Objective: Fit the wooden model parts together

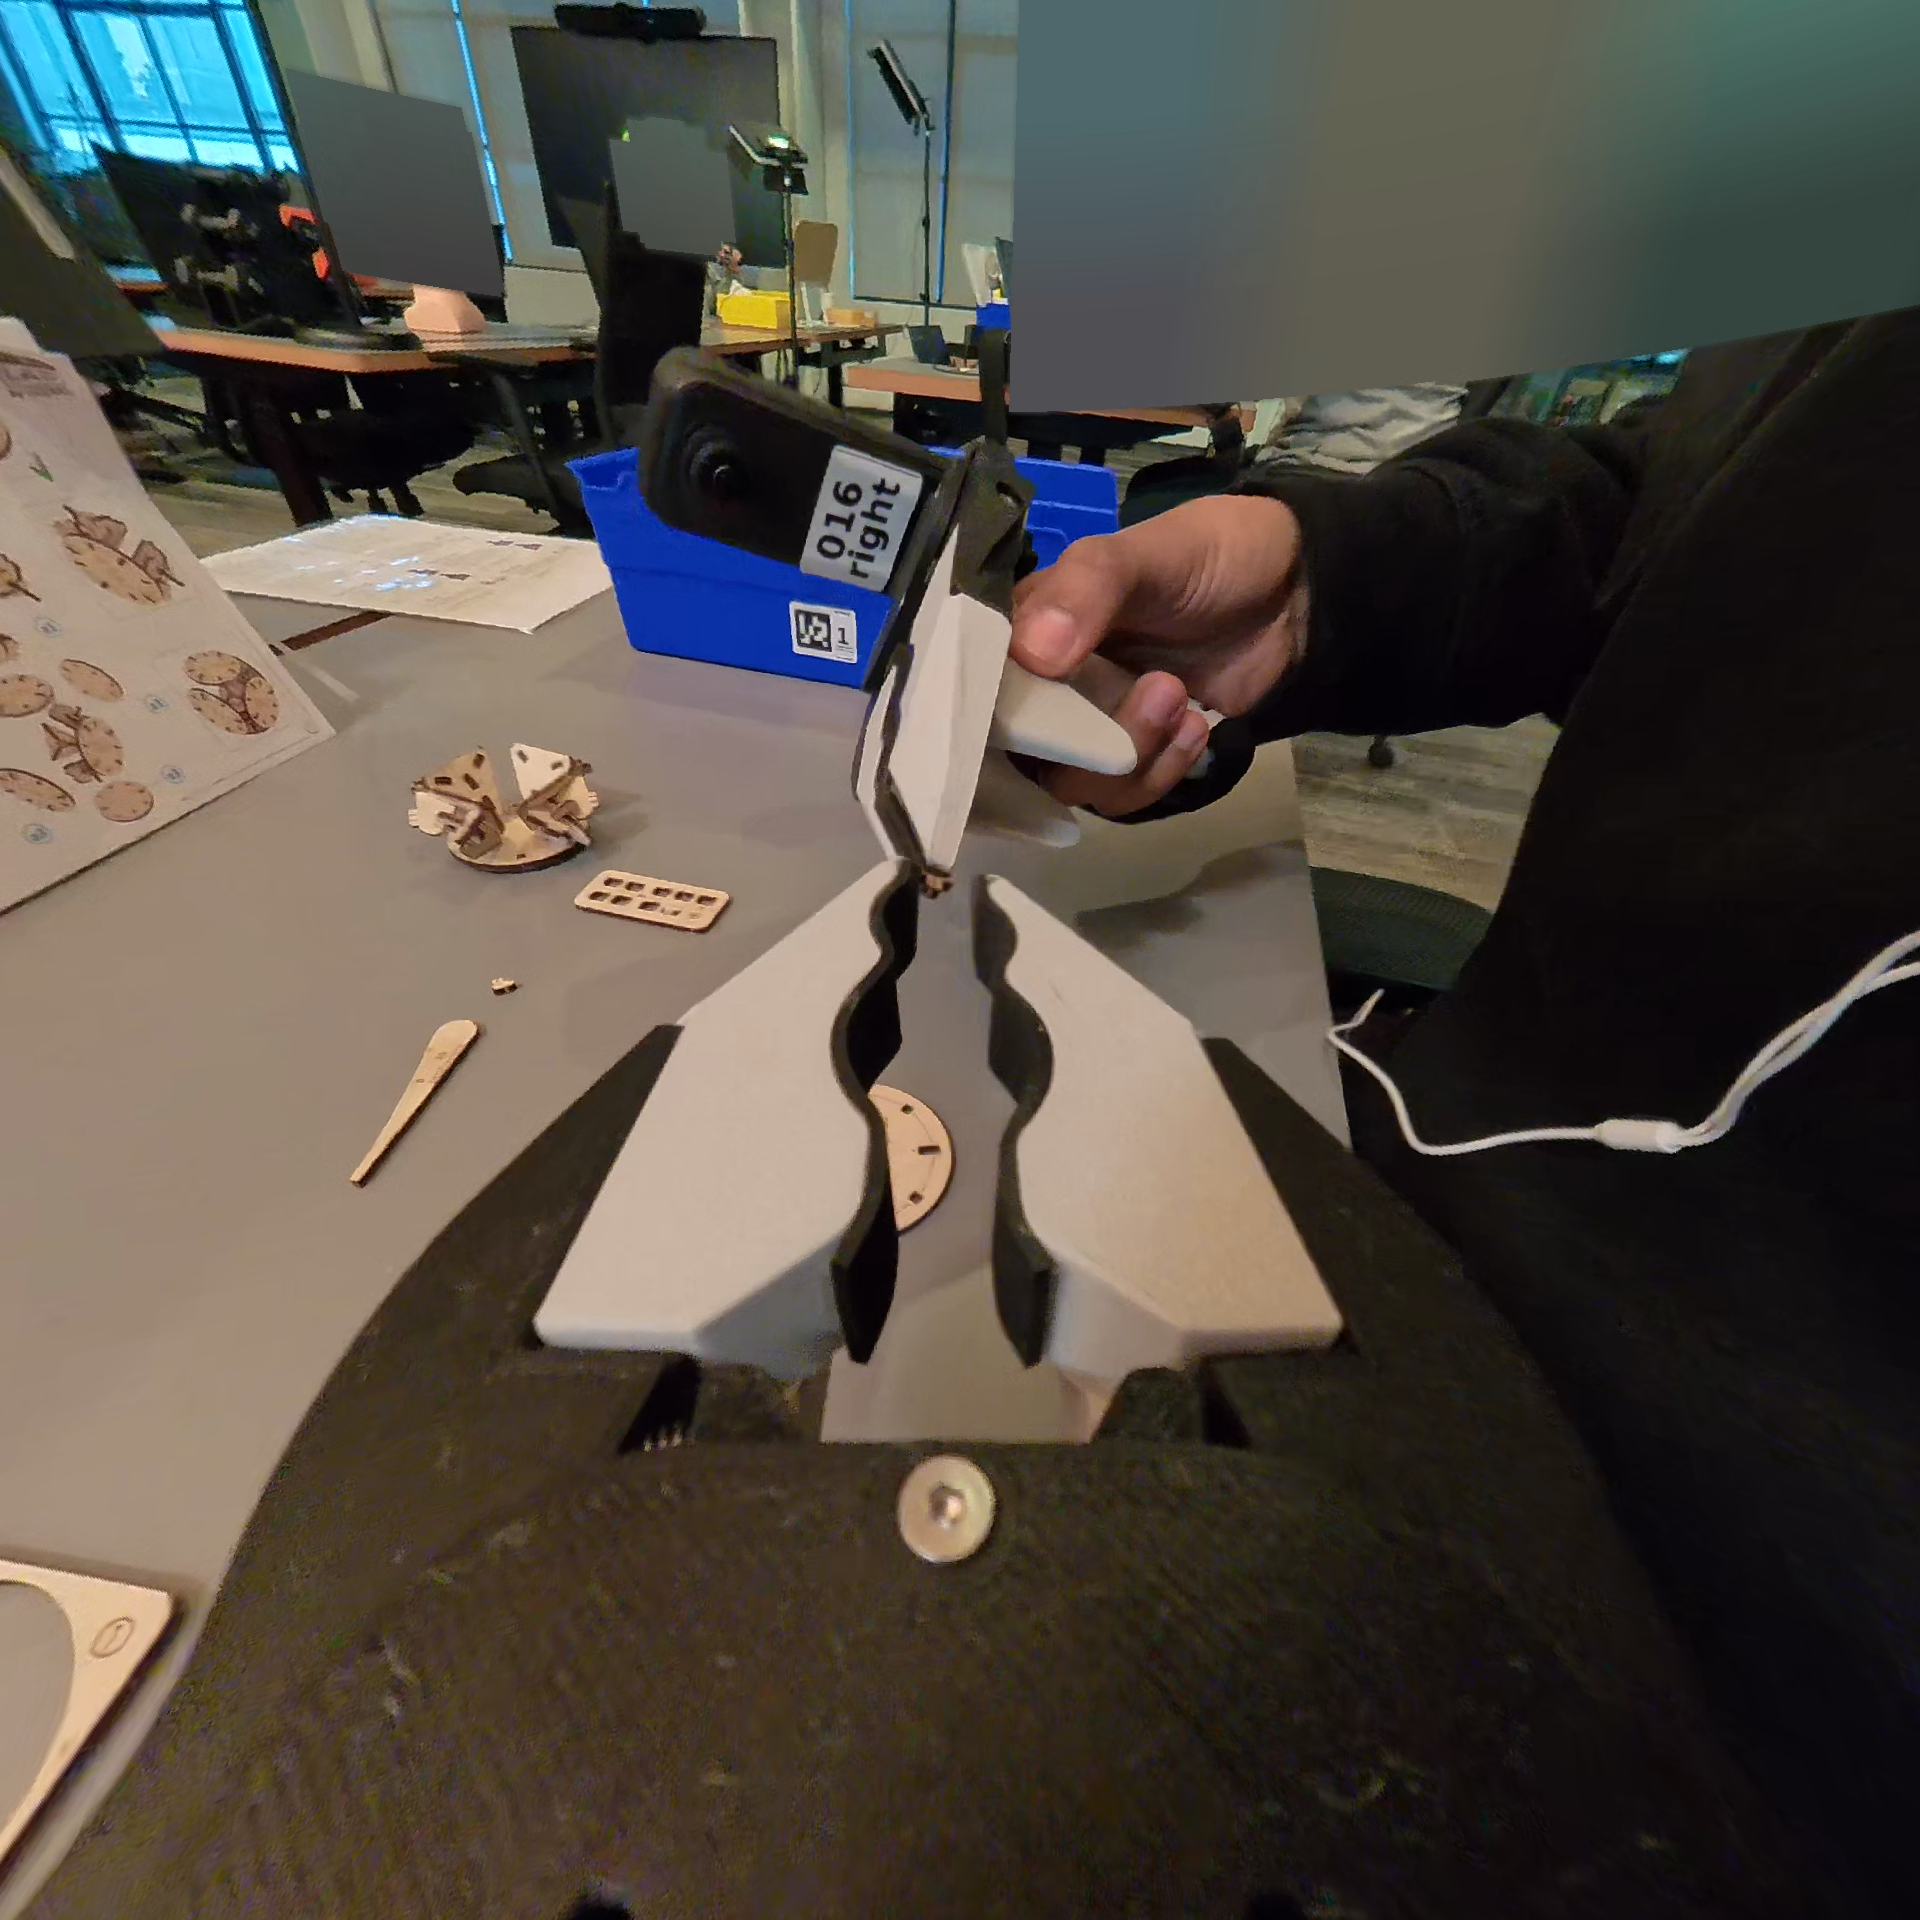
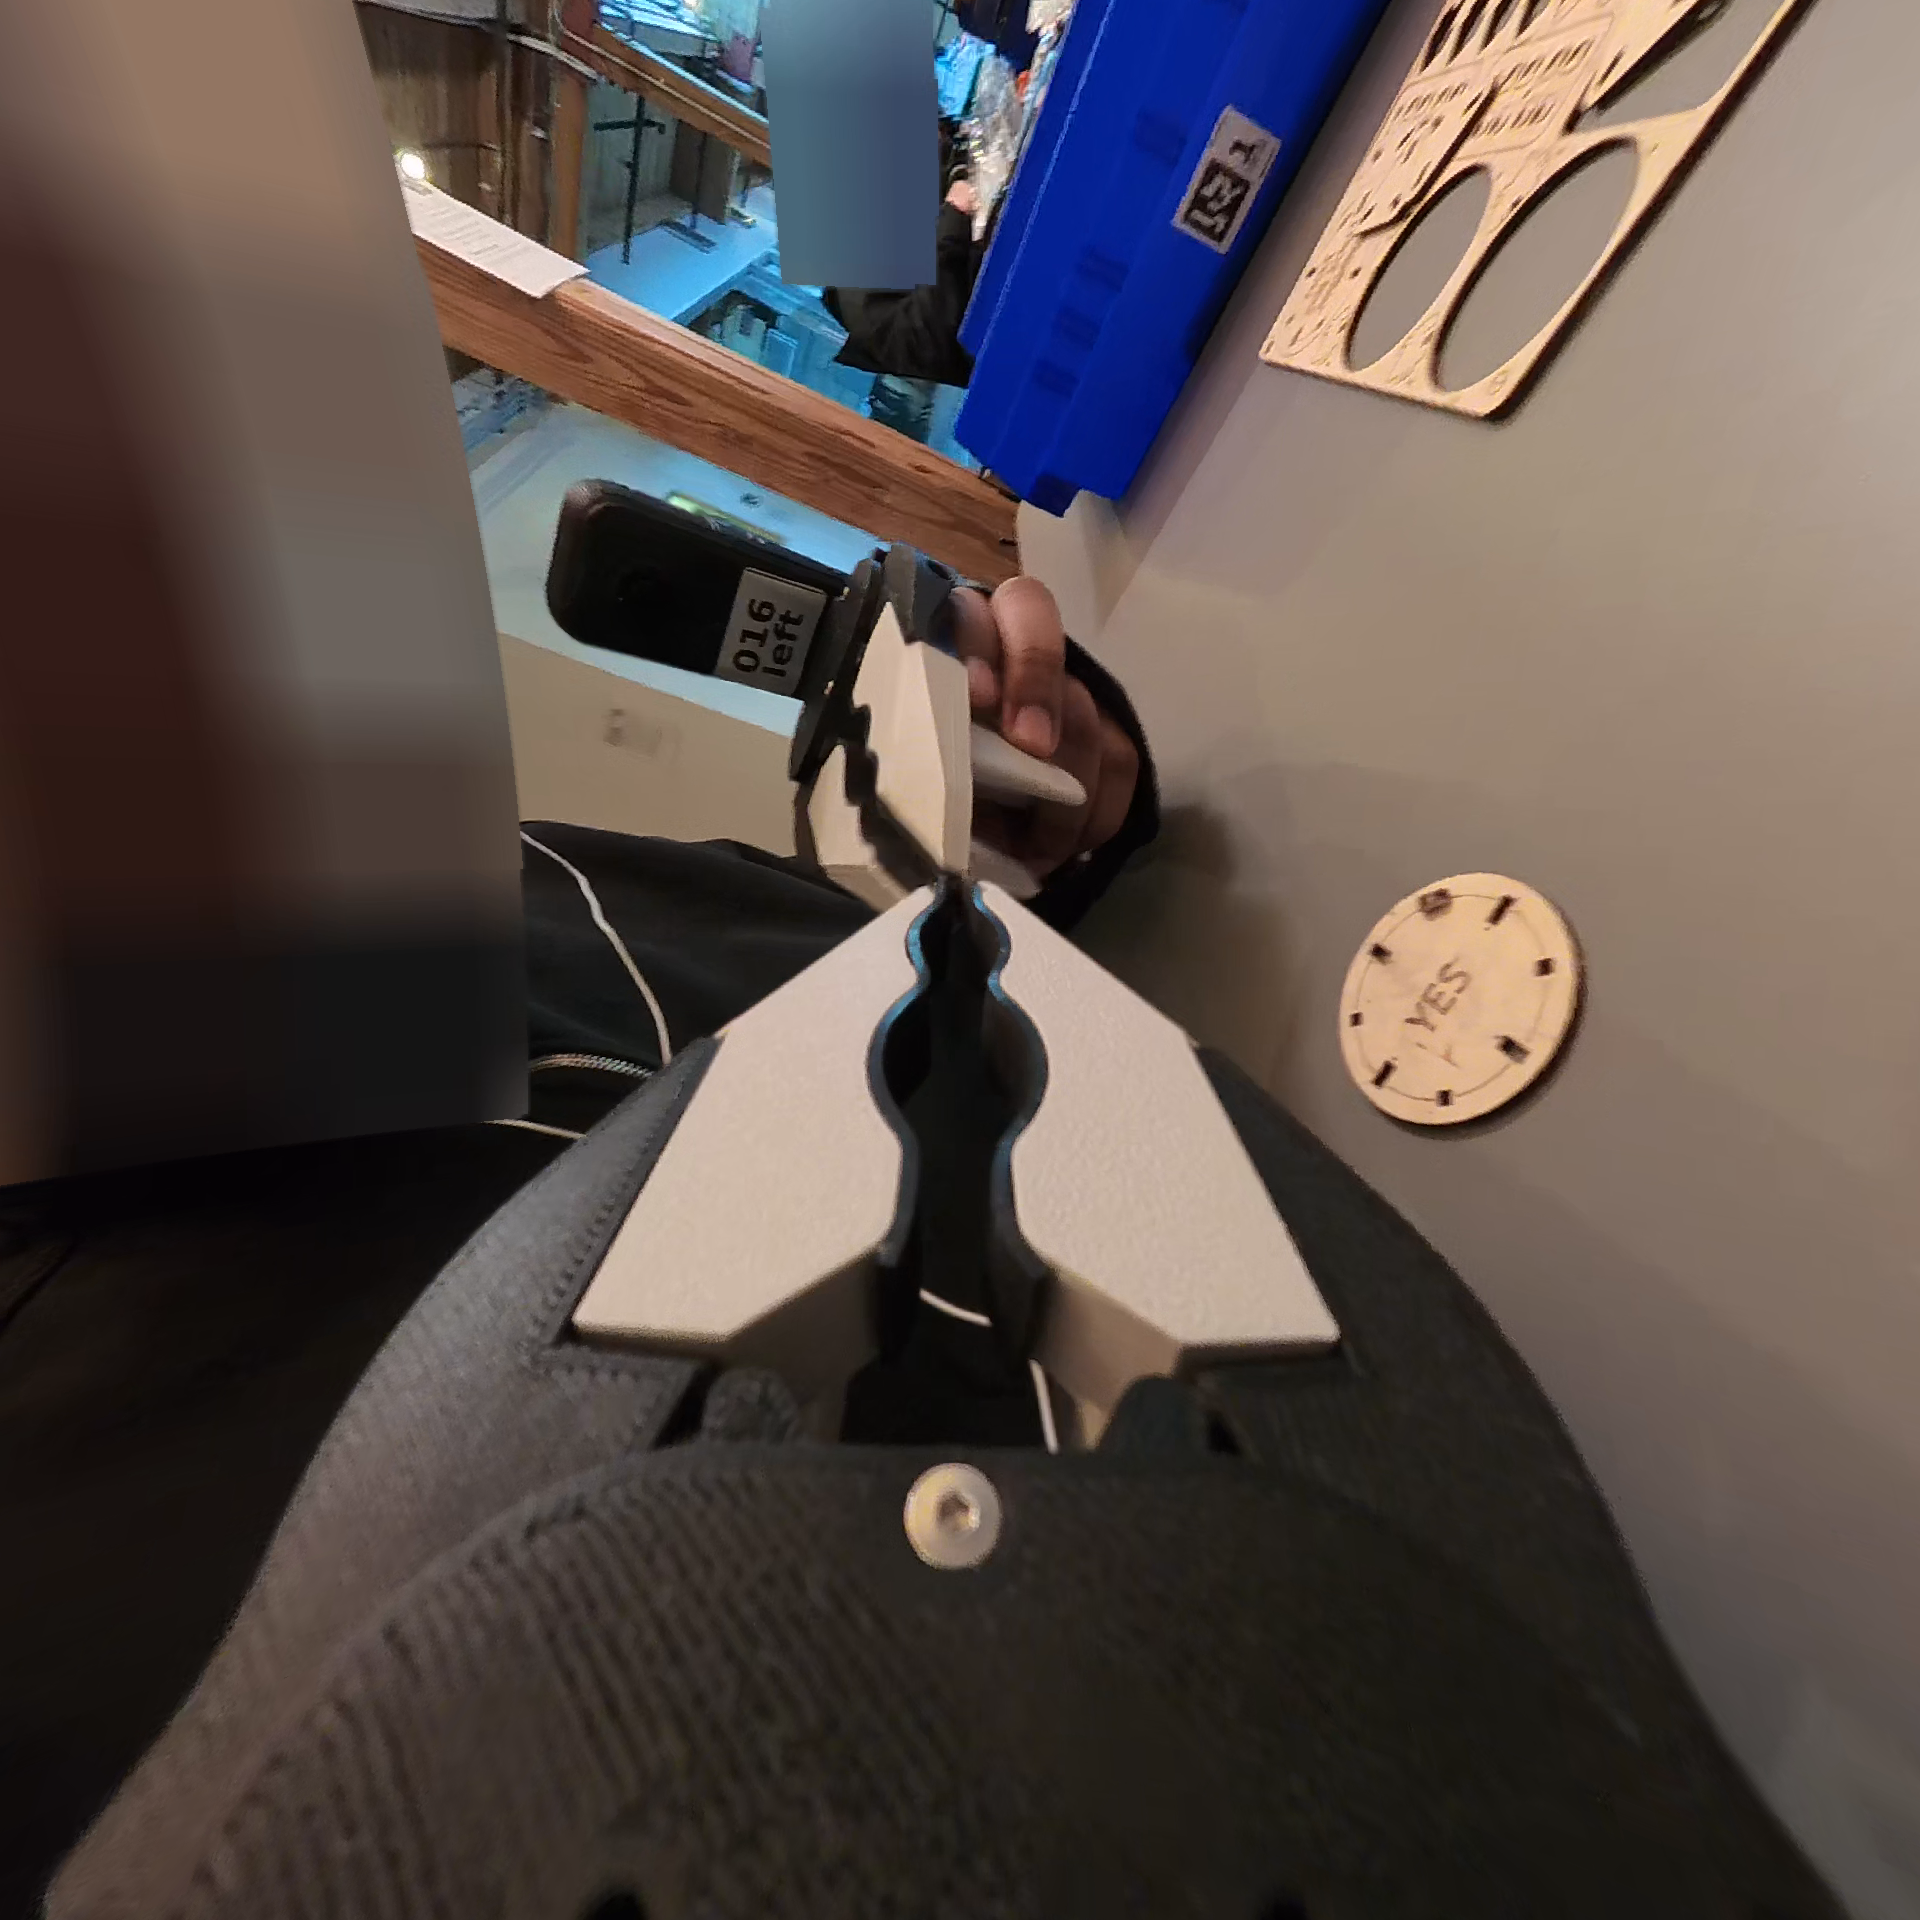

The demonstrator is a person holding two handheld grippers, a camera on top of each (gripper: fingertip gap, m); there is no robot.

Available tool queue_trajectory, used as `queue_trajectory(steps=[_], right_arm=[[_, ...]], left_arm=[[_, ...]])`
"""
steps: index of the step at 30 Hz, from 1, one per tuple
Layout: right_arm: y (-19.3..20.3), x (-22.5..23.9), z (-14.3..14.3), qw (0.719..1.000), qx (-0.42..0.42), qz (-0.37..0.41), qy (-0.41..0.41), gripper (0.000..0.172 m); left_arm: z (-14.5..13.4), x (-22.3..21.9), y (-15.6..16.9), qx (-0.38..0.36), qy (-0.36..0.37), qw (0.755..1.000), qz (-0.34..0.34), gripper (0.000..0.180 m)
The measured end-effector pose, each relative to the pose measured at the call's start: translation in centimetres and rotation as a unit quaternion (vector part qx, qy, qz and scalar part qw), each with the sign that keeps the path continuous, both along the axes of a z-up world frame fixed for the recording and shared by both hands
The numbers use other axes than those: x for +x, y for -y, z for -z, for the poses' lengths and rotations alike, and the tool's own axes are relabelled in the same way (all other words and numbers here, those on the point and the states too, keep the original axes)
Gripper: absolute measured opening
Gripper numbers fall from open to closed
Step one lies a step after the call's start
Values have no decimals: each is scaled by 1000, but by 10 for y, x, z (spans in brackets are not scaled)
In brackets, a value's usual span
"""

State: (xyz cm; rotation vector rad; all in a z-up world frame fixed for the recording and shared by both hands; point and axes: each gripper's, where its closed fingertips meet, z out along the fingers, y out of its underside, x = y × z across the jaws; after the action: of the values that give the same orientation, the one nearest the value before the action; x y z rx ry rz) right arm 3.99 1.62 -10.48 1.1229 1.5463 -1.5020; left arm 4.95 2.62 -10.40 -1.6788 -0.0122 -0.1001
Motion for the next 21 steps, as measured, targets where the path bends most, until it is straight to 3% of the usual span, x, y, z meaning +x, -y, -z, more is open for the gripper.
queue_trajectory(steps=[4, 7, 9, 13, 21], right_arm=[[-9, -10, 7, 997, 56, 19, -41, 0], [-21, -19, 24, 980, 172, 19, -102, 0], [-30, -27, 39, 949, 275, 6, -156, 0], [-43, -36, 65, 853, 454, -60, -251, 0], [-33, -36, 92, 771, 540, -172, -291, 0]], left_arm=[[3, -12, 1, -4, 53, 998, -14, 22], [22, -34, 5, -53, 65, 994, -72, 7], [35, -31, 6, -104, 4, 991, -88, 0], [67, -24, 0, -211, -95, 965, -121, 0], [103, -23, -3, -326, -191, 915, -145, 0]])
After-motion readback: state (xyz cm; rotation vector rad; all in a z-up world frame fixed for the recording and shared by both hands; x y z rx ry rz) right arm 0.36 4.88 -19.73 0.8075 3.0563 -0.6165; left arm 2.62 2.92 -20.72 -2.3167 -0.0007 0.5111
